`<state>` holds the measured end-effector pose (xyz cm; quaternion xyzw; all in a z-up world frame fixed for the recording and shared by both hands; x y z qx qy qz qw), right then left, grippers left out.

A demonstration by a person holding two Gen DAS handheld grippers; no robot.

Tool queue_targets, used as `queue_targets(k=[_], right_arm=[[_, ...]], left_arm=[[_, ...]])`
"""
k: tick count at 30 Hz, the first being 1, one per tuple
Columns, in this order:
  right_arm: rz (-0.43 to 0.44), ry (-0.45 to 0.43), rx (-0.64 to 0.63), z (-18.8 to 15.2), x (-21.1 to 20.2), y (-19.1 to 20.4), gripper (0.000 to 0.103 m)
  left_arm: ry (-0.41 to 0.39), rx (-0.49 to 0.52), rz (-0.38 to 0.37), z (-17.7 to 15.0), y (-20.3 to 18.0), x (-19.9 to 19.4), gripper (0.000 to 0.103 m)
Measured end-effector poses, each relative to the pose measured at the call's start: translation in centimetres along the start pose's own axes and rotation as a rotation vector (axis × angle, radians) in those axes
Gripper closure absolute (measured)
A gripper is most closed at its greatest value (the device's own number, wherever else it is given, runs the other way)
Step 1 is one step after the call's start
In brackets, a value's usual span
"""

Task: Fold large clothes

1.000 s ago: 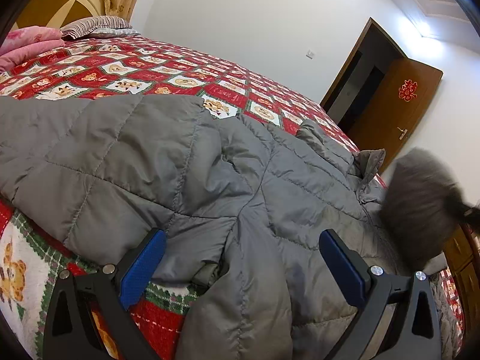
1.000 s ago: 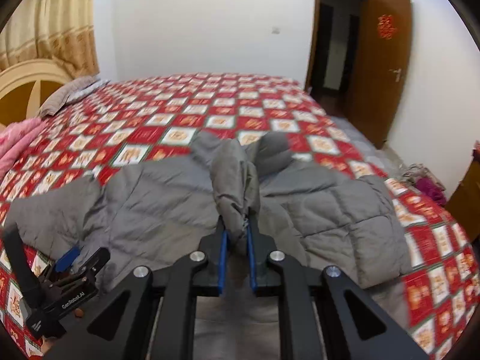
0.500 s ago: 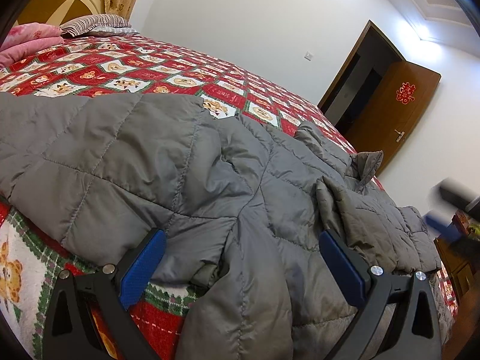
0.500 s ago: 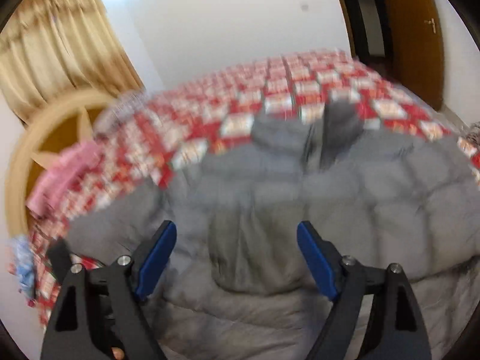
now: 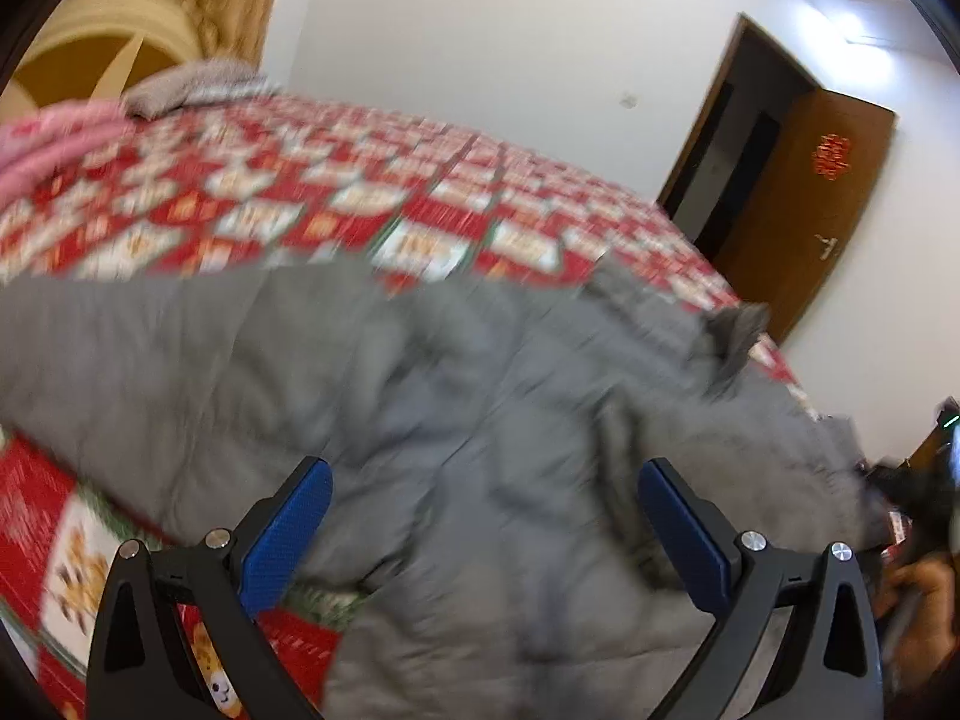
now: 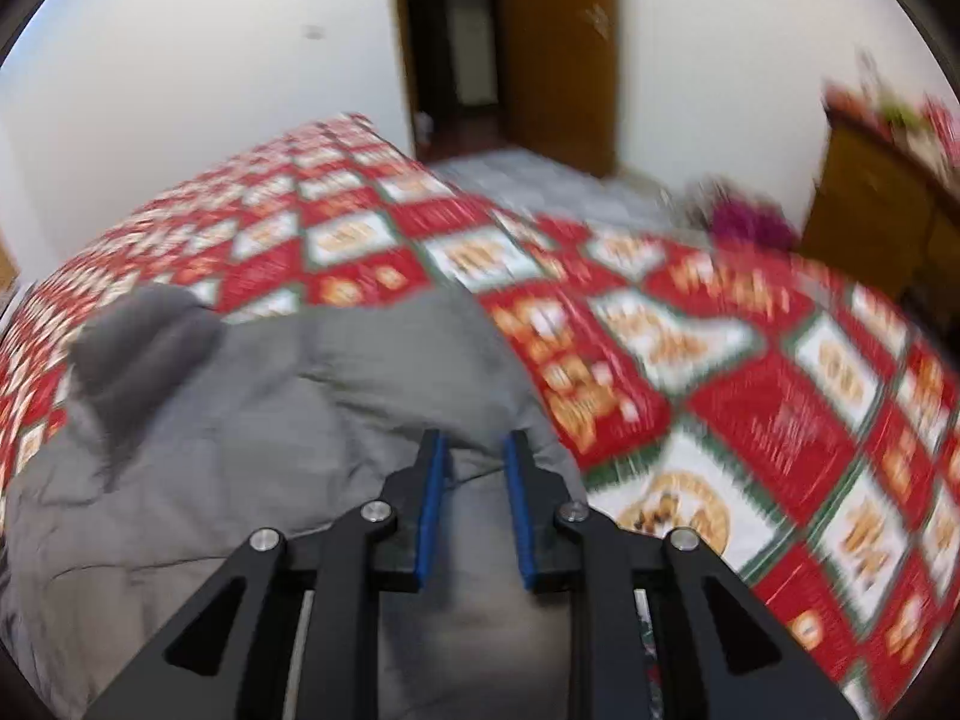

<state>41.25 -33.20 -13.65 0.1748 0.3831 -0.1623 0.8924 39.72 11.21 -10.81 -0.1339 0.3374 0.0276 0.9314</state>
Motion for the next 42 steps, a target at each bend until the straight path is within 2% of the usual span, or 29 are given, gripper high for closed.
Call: queue_targets(k=[2, 4, 8, 11, 12, 14, 16, 19, 22, 24, 25, 26, 28, 29, 32, 33, 34, 35, 39, 42], right_arm=[[-0.020, 0.029, 0.034, -1.3, 1.4, -1.1, 0.080], [-0.031, 0.005, 0.023, -1.4, 1.3, -2.0, 0.080], [-0.042, -0.005, 0.015, -1.5, 1.3, -2.0, 0.080], [-0.042, -0.011, 0.015, -1.5, 1.4, -2.2, 0.080], [-0.045, -0.015, 0.013, -1.5, 1.3, -2.2, 0.080], [-0.052, -0.019, 0.003, -1.5, 1.5, -2.0, 0.079], [-0.066, -0.022, -0.006, -1.7, 1.5, -1.8, 0.079], [-0.085, -0.028, -0.022, -1.6, 1.4, -1.6, 0.076], [-0.091, -0.035, -0.032, -1.6, 1.4, -1.5, 0.069], [-0.109, -0.036, -0.042, -1.6, 1.4, -1.4, 0.064], [-0.119, -0.037, -0.046, -1.7, 1.4, -1.3, 0.057], [-0.135, -0.037, -0.050, -1.7, 1.5, -1.3, 0.052], [-0.167, -0.033, -0.035, -1.7, 1.6, -1.7, 0.026], [-0.163, -0.030, -0.018, -1.6, 1.7, -2.0, 0.024], [-0.125, -0.029, 0.019, -1.7, 1.7, -2.7, 0.024], [-0.122, -0.032, 0.021, -1.7, 1.7, -2.7, 0.024], [-0.127, -0.035, 0.016, -1.6, 1.7, -2.6, 0.024], [-0.131, -0.038, 0.011, -1.7, 1.7, -2.5, 0.024], [-0.137, -0.041, 0.003, -1.6, 1.8, -2.3, 0.024], [-0.144, -0.043, -0.004, -1.6, 1.8, -2.2, 0.024]], left_arm=[[-0.021, 0.034, 0.023, 1.4, -2.3, -0.2, 0.001], [-0.011, 0.062, 0.059, 1.9, -4.5, 0.7, 0.001], [0.013, 0.090, 0.104, 1.2, -7.5, 3.3, 0.001], [0.065, 0.086, 0.194, -0.8, -7.6, 5.8, 0.001], [0.106, 0.094, 0.240, -2.0, -7.3, 7.3, 0.001], [0.187, 0.085, 0.241, -3.1, -6.8, 9.1, 0.001], [0.173, 0.083, 0.259, -2.9, -6.5, 9.1, 0.001], [0.173, 0.131, 0.305, -3.1, -7.0, 9.2, 0.001], [0.182, 0.121, 0.286, -3.0, -6.8, 9.3, 0.001], [0.194, 0.082, 0.200, -2.5, -5.8, 8.1, 0.001], [0.178, 0.052, 0.173, -2.4, -5.4, 7.1, 0.001], [0.138, -0.004, 0.143, -1.9, -4.5, 5.8, 0.001], [0.060, -0.125, 0.107, -1.1, -1.1, 2.3, 0.001], [0.040, -0.179, 0.109, -0.8, 1.1, 0.9, 0.001], [-0.007, -0.376, 0.204, -0.2, 9.1, -2.5, 0.001], [-0.046, -0.472, 0.259, 0.1, 12.9, -3.9, 0.001], [-0.066, -0.525, 0.298, 0.1, 15.0, -4.6, 0.001], [-0.082, -0.608, 0.376, 0.2, 18.4, -5.5, 0.001], [-0.067, -0.743, 0.586, 0.3, 26.5, -5.8, 0.001], [-0.029, -0.789, 0.624, 0.4, 29.2, -4.1, 0.001]])
Point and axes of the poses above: each gripper's, at about its wrist camera, not at the fingertips, and x roughly the way its jaws point, y to its left, z to its top, the point moved 4 cm from there along x, roughly the way its jaws point, and after that the axes turned 7 degrees about z, right-handed, at the moved point
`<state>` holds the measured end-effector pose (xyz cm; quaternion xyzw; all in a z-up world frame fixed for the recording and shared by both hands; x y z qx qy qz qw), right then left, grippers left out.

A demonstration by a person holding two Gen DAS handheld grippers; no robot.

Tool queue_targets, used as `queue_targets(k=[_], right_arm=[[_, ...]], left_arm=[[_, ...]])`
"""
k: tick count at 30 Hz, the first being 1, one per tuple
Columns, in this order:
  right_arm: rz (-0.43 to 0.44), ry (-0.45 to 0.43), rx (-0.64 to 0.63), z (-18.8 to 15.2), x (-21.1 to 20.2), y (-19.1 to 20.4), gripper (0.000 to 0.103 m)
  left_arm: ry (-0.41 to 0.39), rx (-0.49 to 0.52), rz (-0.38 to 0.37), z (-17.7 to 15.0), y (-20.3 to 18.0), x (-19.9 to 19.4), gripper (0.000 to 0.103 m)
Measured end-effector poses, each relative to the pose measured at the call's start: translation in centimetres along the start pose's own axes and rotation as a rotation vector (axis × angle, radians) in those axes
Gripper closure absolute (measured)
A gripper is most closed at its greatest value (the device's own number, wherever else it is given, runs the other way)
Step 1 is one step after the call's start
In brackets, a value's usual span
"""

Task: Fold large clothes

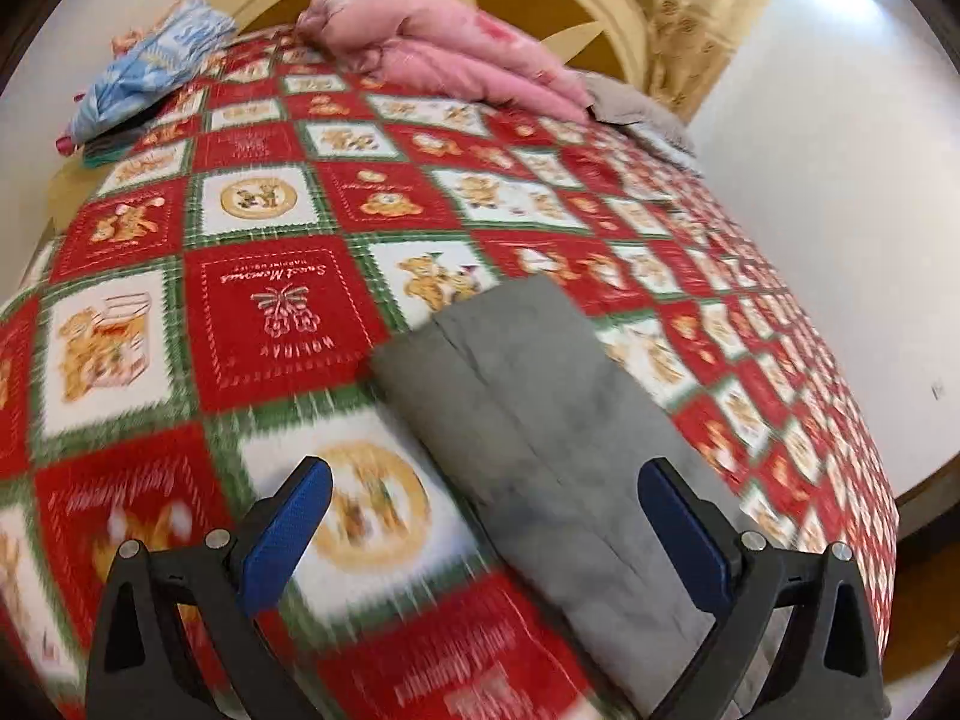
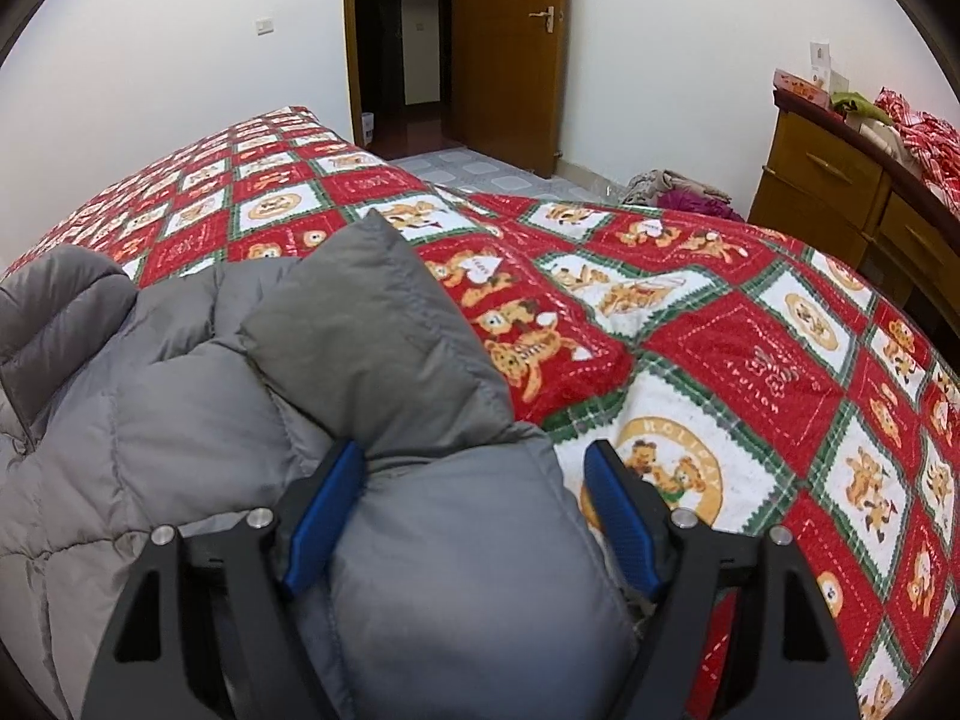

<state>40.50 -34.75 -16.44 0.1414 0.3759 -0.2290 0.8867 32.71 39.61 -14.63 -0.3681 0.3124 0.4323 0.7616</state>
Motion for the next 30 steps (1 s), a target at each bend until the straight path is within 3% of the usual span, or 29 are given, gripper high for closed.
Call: queue_targets(k=[3, 8, 9, 11, 12, 13, 14, 16, 19, 21, 27, 30], right_arm=[[-0.005, -0.001, -0.005, 0.0, 0.0, 0.0, 0.024], [-0.011, 0.000, -0.010, -0.1, 0.1, 0.0, 0.024], [-0.012, -0.001, -0.011, -0.1, 0.1, 0.0, 0.024], [-0.013, -0.001, -0.012, -0.2, 0.1, 0.0, 0.024], [-0.013, -0.001, -0.012, -0.2, 0.1, 0.0, 0.024], [-0.013, -0.001, -0.012, -0.2, 0.1, 0.0, 0.024], [-0.013, -0.001, -0.012, -0.1, 0.1, 0.0, 0.024], [-0.011, -0.001, -0.011, -0.1, 0.1, 0.0, 0.024], [-0.010, -0.001, -0.010, -0.1, 0.1, 0.0, 0.024], [-0.012, -0.001, -0.011, -0.1, 0.1, 0.0, 0.024], [-0.007, -0.001, -0.008, -0.1, 0.2, 0.0, 0.024], [-0.006, -0.001, -0.007, -0.1, 0.1, 0.0, 0.024]], left_arm=[[0.039, -0.051, 0.036, -0.3, -0.2, 1.8, 0.001], [-0.046, 0.083, 0.103, -1.5, -2.8, 2.5, 0.003], [-0.055, 0.106, 0.121, -1.7, -3.0, 2.7, 0.010], [-0.071, 0.130, 0.124, -1.2, -3.3, 3.3, 0.053], [-0.059, 0.130, 0.053, -1.2, -3.8, 3.3, 0.064], [-0.044, 0.126, 0.005, -1.2, -3.4, 3.0, 0.083], [-0.014, 0.120, -0.048, -1.4, -3.2, 3.0, 0.088], [-0.008, 0.141, -0.067, -1.2, -3.5, 2.9, 0.092], [-0.072, 0.191, -0.075, -0.8, -4.7, 1.1, 0.094], [-0.121, 0.214, -0.126, -0.5, -6.2, -1.3, 0.094], [-0.323, 0.432, -0.387, -2.9, -14.9, -13.3, 0.094], [-0.400, 0.566, -0.538, -7.3, -19.2, -19.9, 0.094]])
Point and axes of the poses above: each gripper's, at about its wrist camera, not at the fingertips, and x roughly the way its jaws point, y to its left, z to its top, the point moved 4 cm from there along x, roughly the way its jaws point, and after that the axes turned 7 degrees about z, right-handed, at the moved point
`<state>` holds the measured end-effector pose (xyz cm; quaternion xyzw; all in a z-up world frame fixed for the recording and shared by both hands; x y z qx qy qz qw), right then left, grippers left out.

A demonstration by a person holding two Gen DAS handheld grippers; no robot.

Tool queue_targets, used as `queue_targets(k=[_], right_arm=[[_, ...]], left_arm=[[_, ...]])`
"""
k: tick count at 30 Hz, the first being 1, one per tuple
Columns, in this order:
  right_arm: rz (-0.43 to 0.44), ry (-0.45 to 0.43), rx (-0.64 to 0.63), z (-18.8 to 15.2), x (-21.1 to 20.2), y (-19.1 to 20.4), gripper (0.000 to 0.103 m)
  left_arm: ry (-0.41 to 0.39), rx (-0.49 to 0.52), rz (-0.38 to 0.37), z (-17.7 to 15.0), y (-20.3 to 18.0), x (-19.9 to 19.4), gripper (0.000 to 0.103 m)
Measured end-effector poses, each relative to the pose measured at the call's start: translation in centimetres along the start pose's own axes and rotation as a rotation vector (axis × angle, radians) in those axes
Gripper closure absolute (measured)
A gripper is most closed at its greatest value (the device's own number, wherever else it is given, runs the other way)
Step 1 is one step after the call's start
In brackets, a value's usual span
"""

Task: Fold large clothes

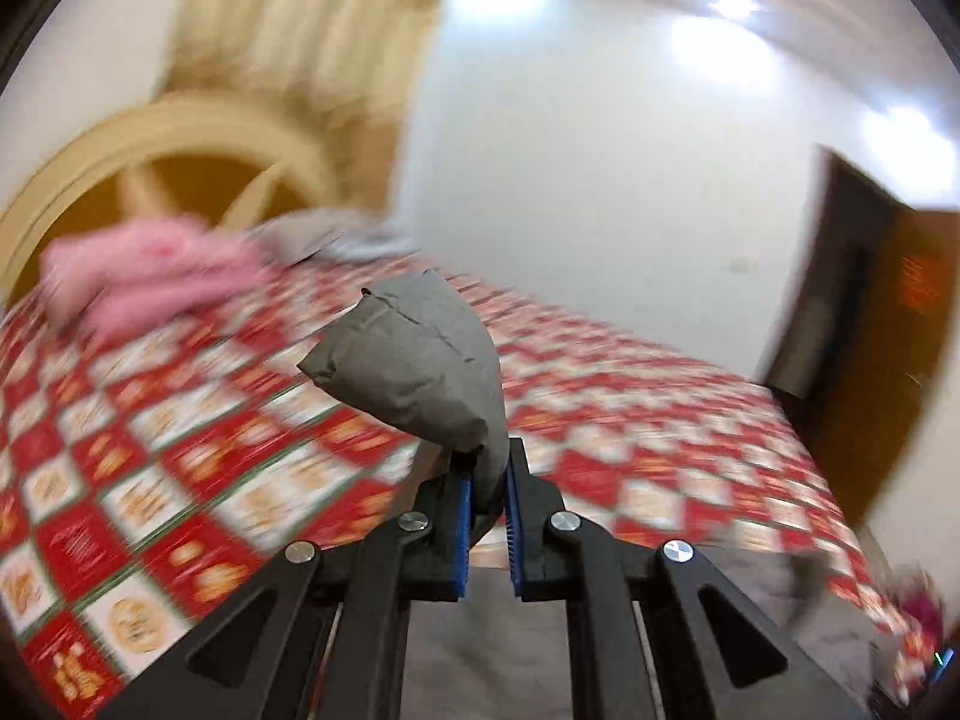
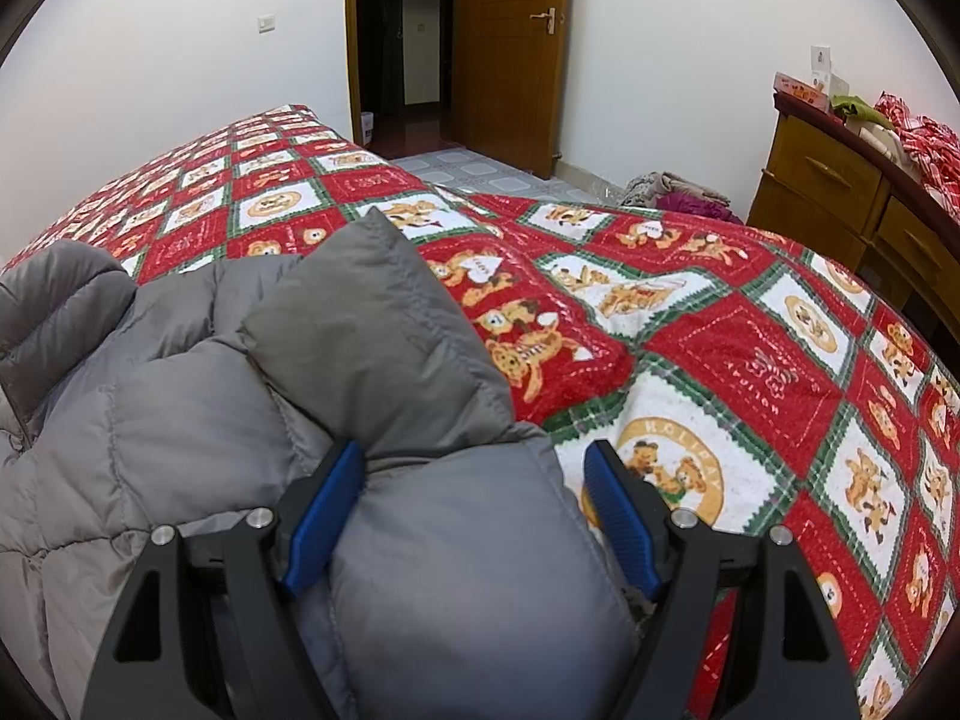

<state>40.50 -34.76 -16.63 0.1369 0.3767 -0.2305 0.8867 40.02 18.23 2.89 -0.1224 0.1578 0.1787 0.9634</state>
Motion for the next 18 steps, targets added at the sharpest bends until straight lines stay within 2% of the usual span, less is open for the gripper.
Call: queue_targets(k=[1, 3, 7, 8, 11, 15, 18], right_arm=[[0.000, 0.000, 0.000, 0.0, 0.0, 0.0, 0.024], [0.000, 0.000, 0.000, 0.0, 0.0, 0.0, 0.024], [0.002, 0.000, 0.001, 0.0, 0.0, 0.0, 0.024], [0.001, 0.001, 0.001, 0.0, 0.0, 0.0, 0.024], [0.003, 0.001, 0.002, 0.0, 0.0, 0.0, 0.024], [0.002, 0.001, 0.002, 0.0, 0.1, 0.0, 0.024], [0.003, 0.001, 0.002, 0.0, 0.1, 0.0, 0.024]], left_arm=[[-0.018, 0.029, -0.035, -0.1, -1.7, -0.9, 0.094], [-0.058, 0.128, -0.141, -1.0, -7.4, -3.7, 0.094], [-0.032, 0.249, -0.327, -4.9, -14.7, -6.4, 0.094], [-0.008, 0.298, -0.369, -7.0, -16.8, -6.8, 0.094], [0.093, 0.409, -0.431, -12.6, -20.9, -6.7, 0.094], [0.205, 0.581, -0.454, -19.7, -24.2, -6.0, 0.092], [0.375, 0.655, -0.468, -24.0, -24.6, -5.3, 0.081]])
Point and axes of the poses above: each gripper's, at about its wrist camera, not at the fingertips, and x roughly the way its jaws point, y to its left, z to its top, the point moved 4 cm from there along x, roughly the way its jaws point, and after that the axes turned 7 degrees about z, right-handed, at the moved point
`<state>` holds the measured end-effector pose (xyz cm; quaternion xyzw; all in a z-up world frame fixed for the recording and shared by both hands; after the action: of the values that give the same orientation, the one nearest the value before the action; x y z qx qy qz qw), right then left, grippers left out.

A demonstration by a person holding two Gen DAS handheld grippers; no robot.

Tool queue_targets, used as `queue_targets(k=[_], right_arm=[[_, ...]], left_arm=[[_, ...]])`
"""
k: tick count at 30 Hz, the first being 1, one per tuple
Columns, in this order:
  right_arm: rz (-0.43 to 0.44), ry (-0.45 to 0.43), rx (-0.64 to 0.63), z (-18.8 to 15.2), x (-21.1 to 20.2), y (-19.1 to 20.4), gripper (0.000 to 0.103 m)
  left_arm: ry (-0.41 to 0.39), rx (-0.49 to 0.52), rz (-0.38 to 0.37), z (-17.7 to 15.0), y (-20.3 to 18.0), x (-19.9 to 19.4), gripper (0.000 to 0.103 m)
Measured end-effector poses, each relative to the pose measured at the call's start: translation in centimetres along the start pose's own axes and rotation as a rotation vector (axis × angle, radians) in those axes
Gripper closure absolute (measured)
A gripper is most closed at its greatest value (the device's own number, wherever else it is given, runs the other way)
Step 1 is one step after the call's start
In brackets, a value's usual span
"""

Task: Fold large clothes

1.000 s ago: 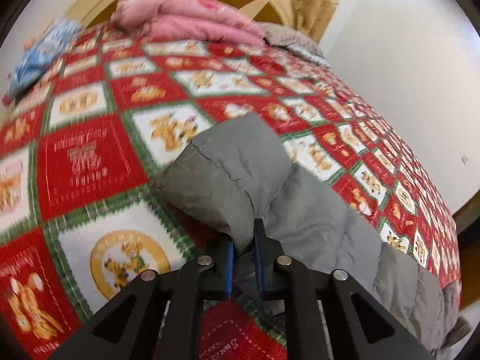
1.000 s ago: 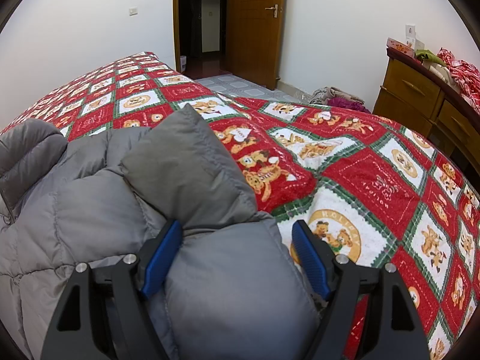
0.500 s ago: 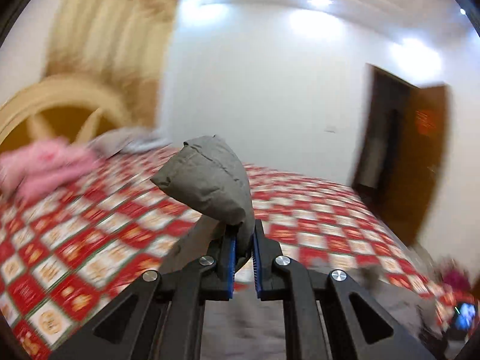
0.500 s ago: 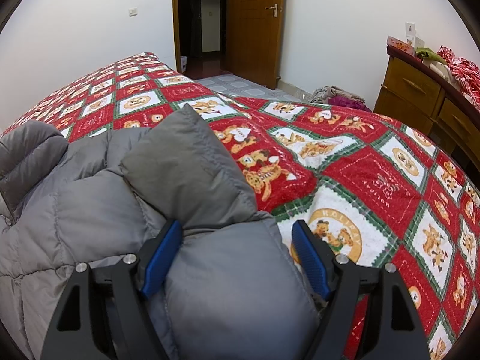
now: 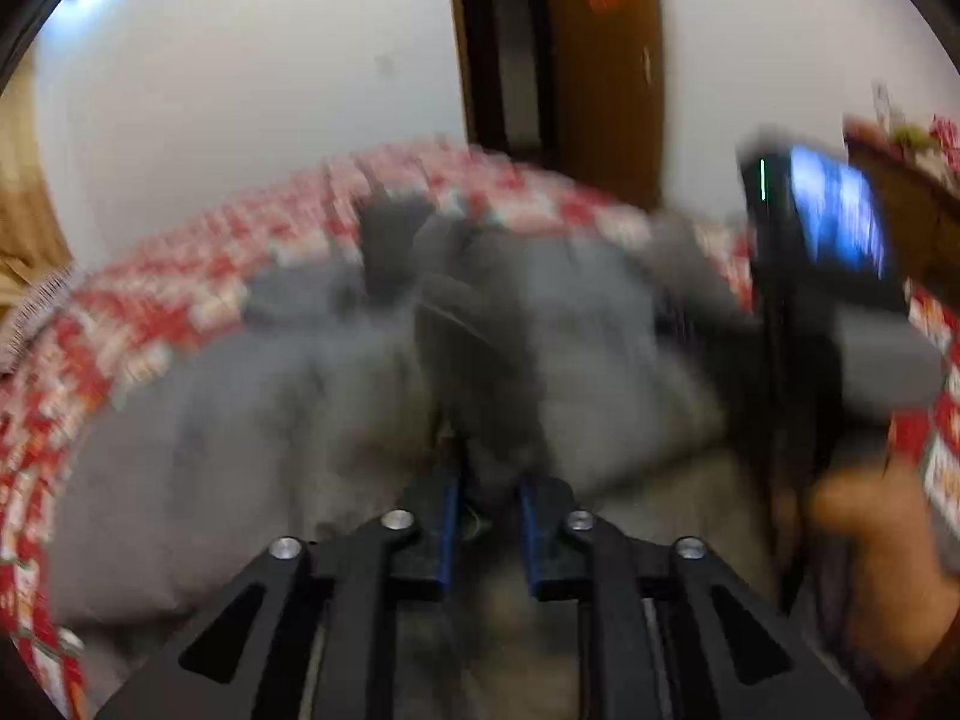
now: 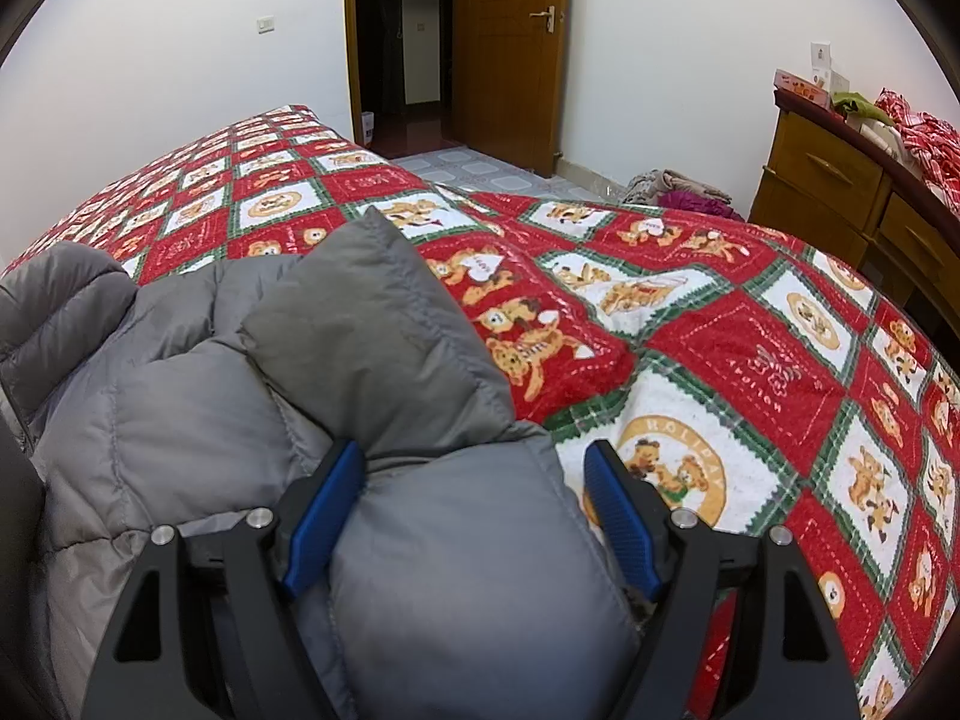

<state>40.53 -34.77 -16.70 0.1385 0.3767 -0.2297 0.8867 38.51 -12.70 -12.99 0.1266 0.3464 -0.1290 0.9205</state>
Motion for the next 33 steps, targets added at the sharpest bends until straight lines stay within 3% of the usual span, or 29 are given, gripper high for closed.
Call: queue_targets(k=[3, 4, 5, 7, 9, 12, 14, 15, 18, 20, 23, 24, 27, 31, 33], right_arm=[[0.002, 0.001, 0.003, 0.0, 0.0, -0.1, 0.024], [0.005, 0.001, 0.005, 0.0, 0.0, -0.1, 0.024], [0.007, 0.002, 0.008, 0.0, 0.0, -0.1, 0.024], [0.009, 0.005, 0.010, 0.0, 0.1, 0.0, 0.023], [0.018, 0.011, 0.015, 0.0, 0.1, -0.1, 0.023], [0.073, 0.017, 0.057, -0.1, -0.9, -0.9, 0.026], [0.096, -0.037, 0.076, 0.1, -3.3, -1.5, 0.033], [0.129, -0.107, 0.057, 0.2, -5.9, -1.1, 0.035], [0.295, -0.183, -0.132, 0.2, -11.1, 2.8, 0.038], [0.392, -0.197, -0.289, -0.5, -14.0, 6.8, 0.038], [0.490, -0.139, -0.396, -1.6, -14.9, 10.8, 0.040], [0.526, -0.089, -0.419, -2.2, -14.3, 12.1, 0.046], [0.520, 0.002, -0.489, -4.2, -11.8, 13.9, 0.070], [0.424, 0.067, -0.573, -6.8, -8.0, 14.1, 0.071], [0.392, 0.065, -0.576, -7.4, -6.8, 13.5, 0.069]], left_arm=[[0.000, -0.003, -0.033, -1.2, -0.2, -1.4, 0.068], [-0.014, -0.004, -0.045, -1.4, -0.2, -2.3, 0.051], [-0.033, -0.008, -0.051, -1.6, 0.1, -3.7, 0.027], [-0.084, -0.019, -0.034, -2.1, 0.8, -6.0, 0.010], [-0.134, -0.043, -0.021, -2.4, 2.2, -8.6, 0.010], [-0.139, -0.120, -0.021, -2.5, 5.4, -10.5, 0.010], [-0.125, -0.205, -0.001, -2.3, 8.8, -10.9, 0.010], [-0.113, -0.238, 0.007, -2.2, 10.3, -10.7, 0.010], [-0.085, -0.338, 0.061, -1.4, 14.9, -9.8, 0.010], [-0.055, -0.384, 0.143, -0.2, 17.6, -8.3, 0.010], [-0.016, -0.374, 0.233, 0.8, 19.7, -5.6, 0.010], [0.000, -0.354, 0.283, 1.0, 20.3, -4.3, 0.010], [0.041, -0.347, 0.363, -0.1, 21.6, -1.5, 0.010], [0.124, -0.409, 0.420, -3.5, 22.9, 1.0, 0.010], [0.173, -0.448, 0.381, -5.9, 23.0, 2.9, 0.010]])
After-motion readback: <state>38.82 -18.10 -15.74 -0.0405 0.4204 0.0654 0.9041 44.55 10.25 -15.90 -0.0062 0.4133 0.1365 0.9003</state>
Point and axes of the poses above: each gripper's, at about its wrist camera, not at the fingertips, and x roughly the way its jaws point, y to its left, z to its top, the point moved 4 cm from there along x, roughly the way its jaws point, and after that the axes turned 7 degrees about z, right-handed, at the moved point
